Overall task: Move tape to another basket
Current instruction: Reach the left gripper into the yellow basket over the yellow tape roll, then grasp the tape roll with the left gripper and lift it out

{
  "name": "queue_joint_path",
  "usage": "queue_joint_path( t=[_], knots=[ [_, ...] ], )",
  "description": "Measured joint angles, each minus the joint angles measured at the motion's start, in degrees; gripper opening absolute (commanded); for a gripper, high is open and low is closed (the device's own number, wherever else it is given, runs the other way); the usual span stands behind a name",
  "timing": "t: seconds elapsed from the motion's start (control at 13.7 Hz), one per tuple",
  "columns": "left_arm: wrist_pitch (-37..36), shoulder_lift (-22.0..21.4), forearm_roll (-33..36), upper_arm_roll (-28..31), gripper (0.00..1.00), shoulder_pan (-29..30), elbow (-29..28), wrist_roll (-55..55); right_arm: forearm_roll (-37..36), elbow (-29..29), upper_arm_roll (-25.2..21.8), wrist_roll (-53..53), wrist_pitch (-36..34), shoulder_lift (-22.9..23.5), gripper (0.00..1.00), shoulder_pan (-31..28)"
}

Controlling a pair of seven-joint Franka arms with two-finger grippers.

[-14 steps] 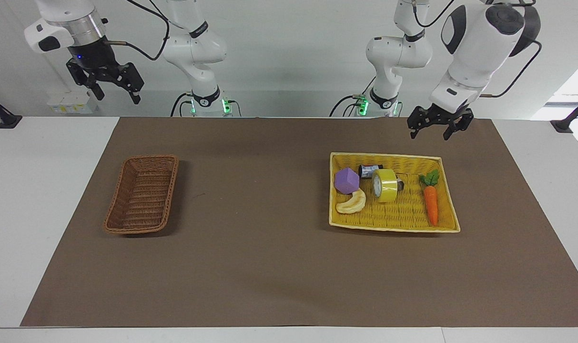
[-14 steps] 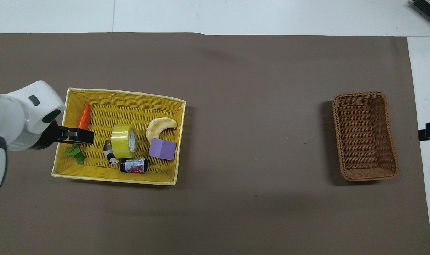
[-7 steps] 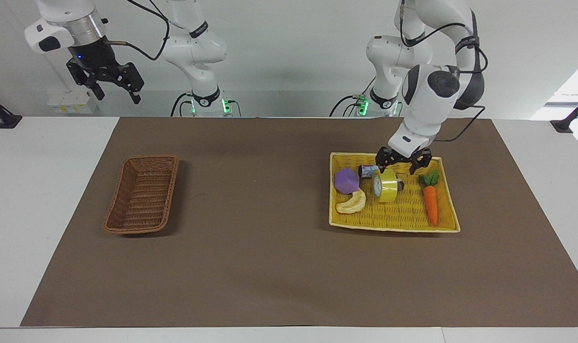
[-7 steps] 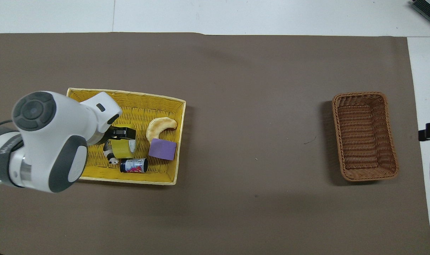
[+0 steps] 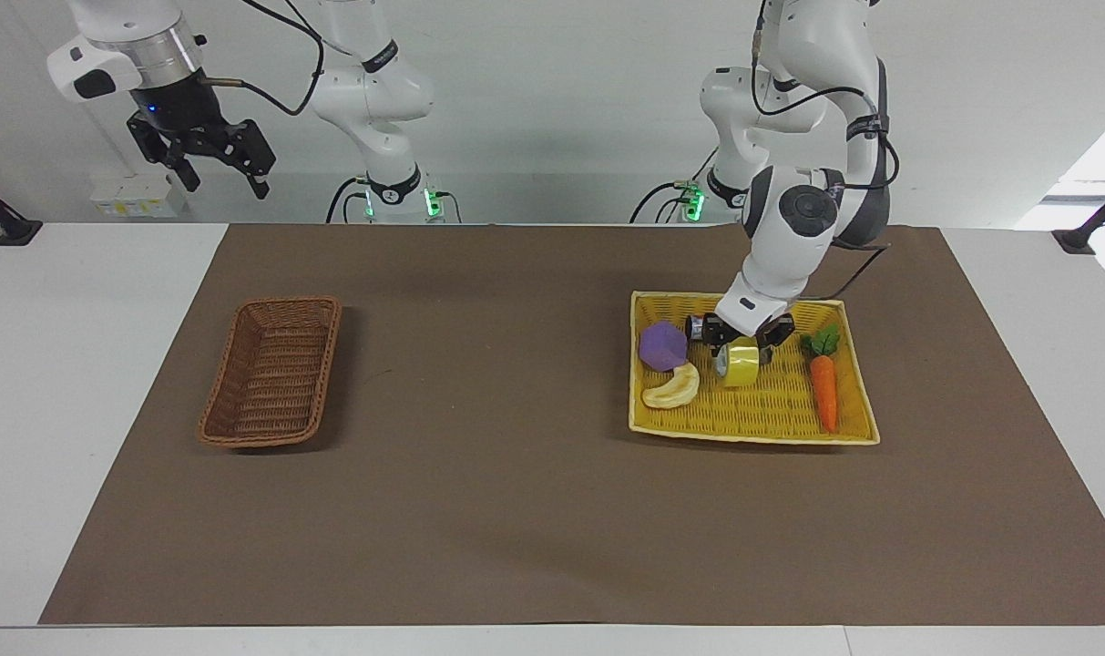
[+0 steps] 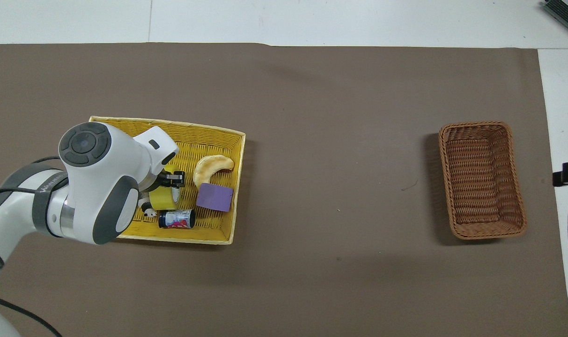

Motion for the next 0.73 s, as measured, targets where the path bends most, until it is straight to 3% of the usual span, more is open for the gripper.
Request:
queue_joint_path(
  t=[0.22,0.51,0.73],
  knots=[
    [-1.8,0.0,0.0,0.0,0.0,0.0,1.0,-0.4,0.0,0.0,0.0,0.0,-0.1,0.0,1.0,0.0],
    [-10.9,-0.9,-0.1,0.3,0.0,0.2,7.7,-0.7,0.0,0.0,0.0,0.0,-0.2,0.0,1.0,0.0],
    [-15.4,-2.9,-10.4,0.8,0.0,1.7,10.5,-0.9,4.1,-0.1,0.1,0.0,-1.1,0.0,1.0,0.0]
  ],
)
